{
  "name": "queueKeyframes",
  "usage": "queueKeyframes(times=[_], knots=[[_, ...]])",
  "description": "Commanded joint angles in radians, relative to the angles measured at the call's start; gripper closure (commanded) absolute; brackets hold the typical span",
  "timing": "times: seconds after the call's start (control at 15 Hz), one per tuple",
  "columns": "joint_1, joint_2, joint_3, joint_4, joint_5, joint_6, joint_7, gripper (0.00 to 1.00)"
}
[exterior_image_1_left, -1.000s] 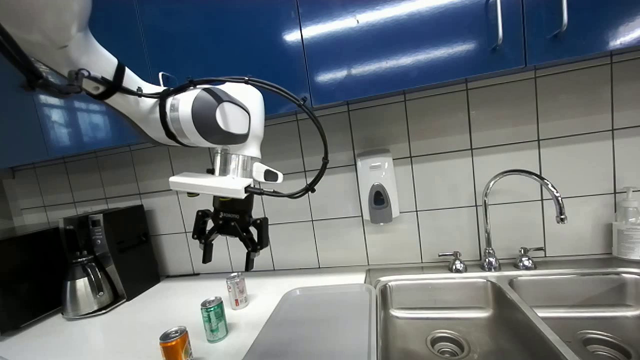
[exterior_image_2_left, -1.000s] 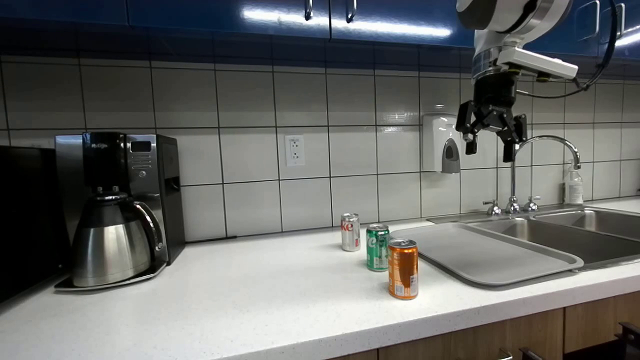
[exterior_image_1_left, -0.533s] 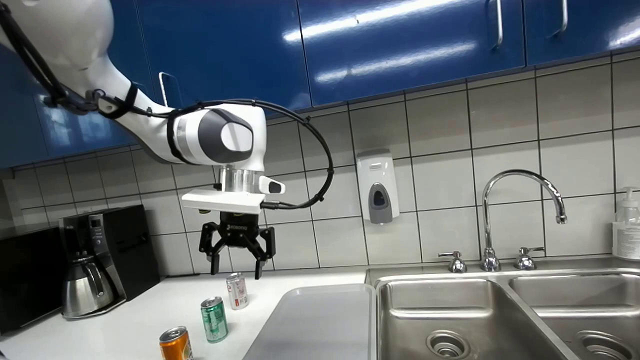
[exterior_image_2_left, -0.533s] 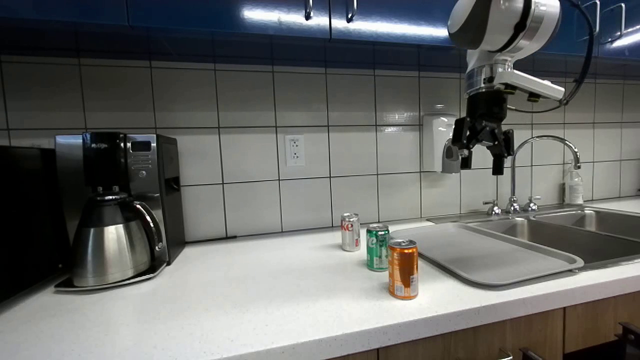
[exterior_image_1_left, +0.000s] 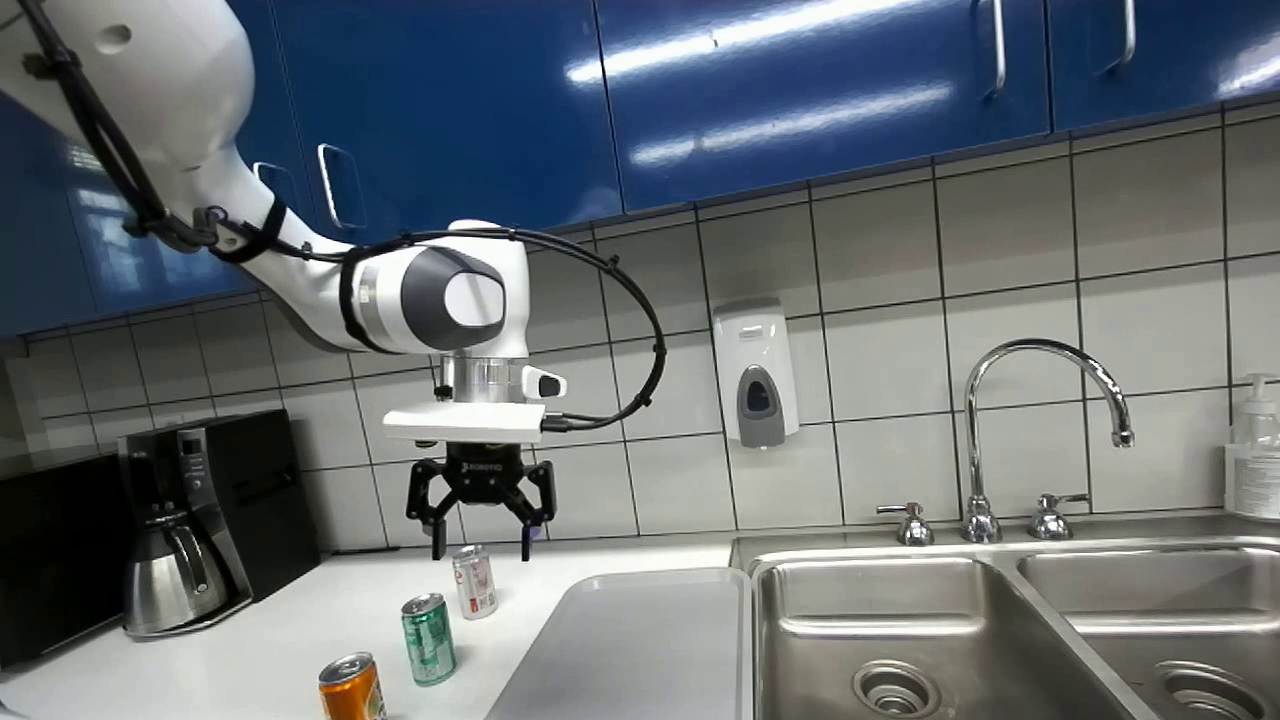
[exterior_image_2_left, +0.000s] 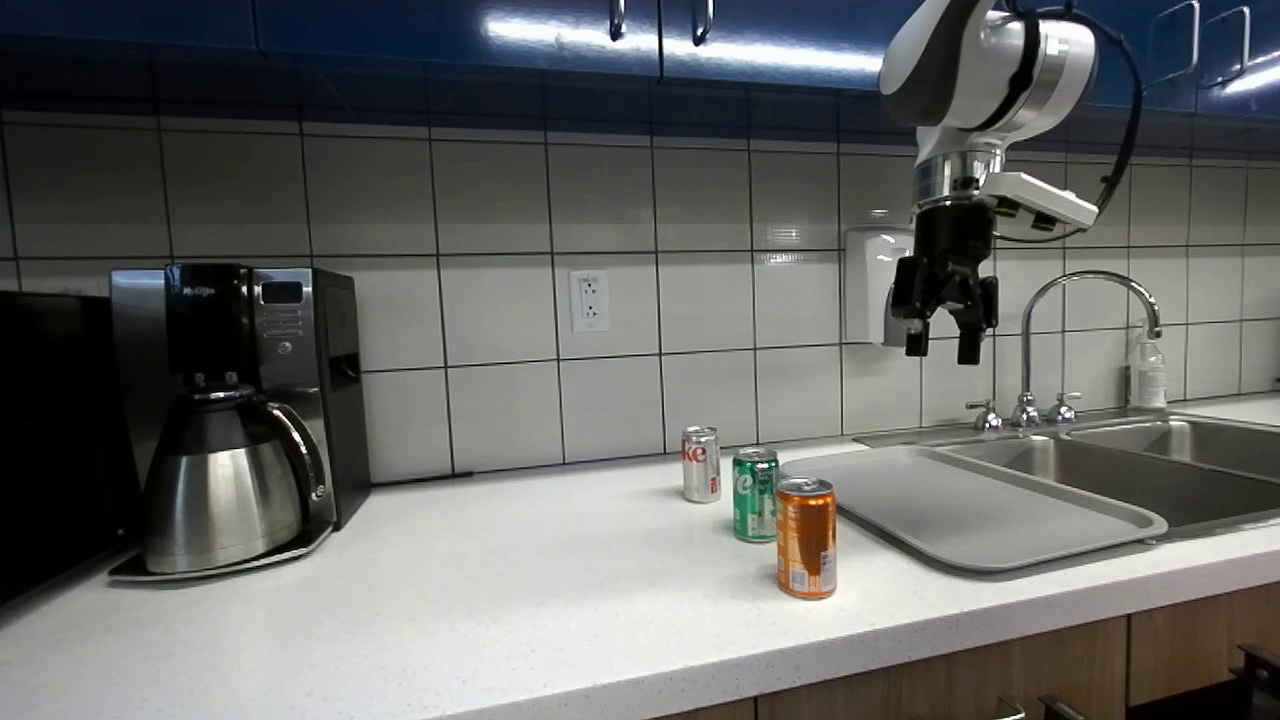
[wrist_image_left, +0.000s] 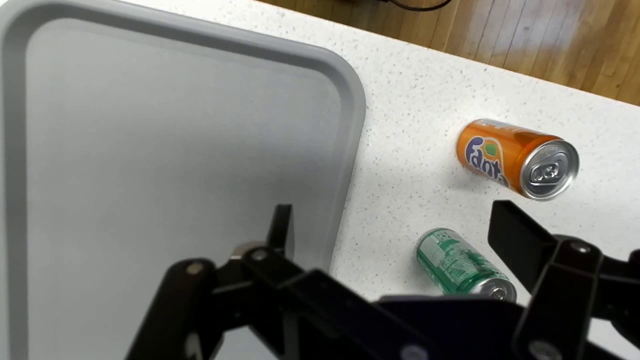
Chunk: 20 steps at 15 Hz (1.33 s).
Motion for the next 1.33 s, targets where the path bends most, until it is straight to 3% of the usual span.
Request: queueKeyframes(times=[0.0, 0.87, 1.27], knots=[[0.012, 0.006, 0.026, 0.007, 0.003, 0.038, -0.051, 0.0], [0.106, 0.02, 0.129, 0.002, -0.001, 0.093, -0.034, 0.0], [0.115, 0.088, 0.174, 0.023, -0.018, 0.122, 0.023, 0.0]])
